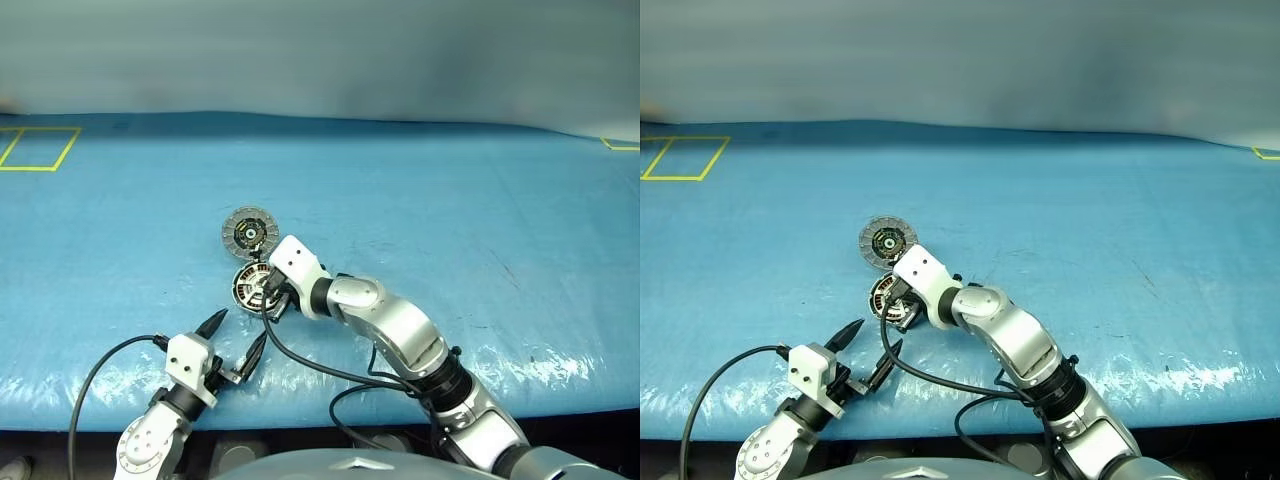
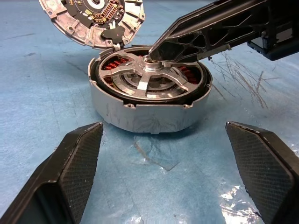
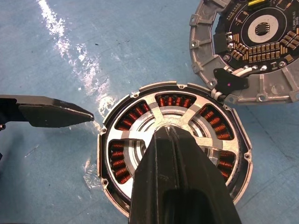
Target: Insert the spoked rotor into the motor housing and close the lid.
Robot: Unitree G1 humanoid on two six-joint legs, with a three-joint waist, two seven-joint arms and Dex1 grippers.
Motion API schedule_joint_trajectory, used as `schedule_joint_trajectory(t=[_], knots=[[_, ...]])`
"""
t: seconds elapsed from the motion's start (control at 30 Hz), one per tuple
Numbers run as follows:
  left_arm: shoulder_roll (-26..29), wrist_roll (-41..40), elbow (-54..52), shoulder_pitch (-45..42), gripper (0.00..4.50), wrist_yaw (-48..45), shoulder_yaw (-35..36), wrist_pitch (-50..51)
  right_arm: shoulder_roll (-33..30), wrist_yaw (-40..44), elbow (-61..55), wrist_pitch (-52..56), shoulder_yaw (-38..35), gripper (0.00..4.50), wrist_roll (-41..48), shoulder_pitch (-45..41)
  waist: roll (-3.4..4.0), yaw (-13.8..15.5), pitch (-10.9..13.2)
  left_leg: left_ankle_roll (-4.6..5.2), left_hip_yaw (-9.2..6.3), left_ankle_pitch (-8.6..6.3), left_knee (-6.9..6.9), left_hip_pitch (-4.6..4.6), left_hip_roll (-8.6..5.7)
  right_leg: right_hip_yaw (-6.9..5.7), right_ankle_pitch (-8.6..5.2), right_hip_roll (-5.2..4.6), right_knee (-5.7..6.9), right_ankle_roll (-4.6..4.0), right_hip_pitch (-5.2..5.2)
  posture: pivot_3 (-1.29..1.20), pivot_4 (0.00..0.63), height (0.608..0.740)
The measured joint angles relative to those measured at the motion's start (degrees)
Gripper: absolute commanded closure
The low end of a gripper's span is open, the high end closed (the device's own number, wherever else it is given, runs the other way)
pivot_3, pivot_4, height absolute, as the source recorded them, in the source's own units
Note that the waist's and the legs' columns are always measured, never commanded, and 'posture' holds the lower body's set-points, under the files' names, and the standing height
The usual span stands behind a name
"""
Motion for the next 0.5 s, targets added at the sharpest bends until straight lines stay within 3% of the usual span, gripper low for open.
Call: schedule_joint_trajectory(t=[0.5], knots=[[1.6, -1.2, -2.8, 1.2, 0.00, -0.1, 0.9, 1.7, 1.5, -1.7, 1.0, -5.2, 1.5, 4.46, -2.5, 3.9, -0.05, -0.1, -0.1, 0.00, 0.01, 0.00, 0.01, 0.17, 0.02, 0.01, -0.02, 0.00, -0.01, -0.02, -0.08, 0.00, 0.150, 0.740]])
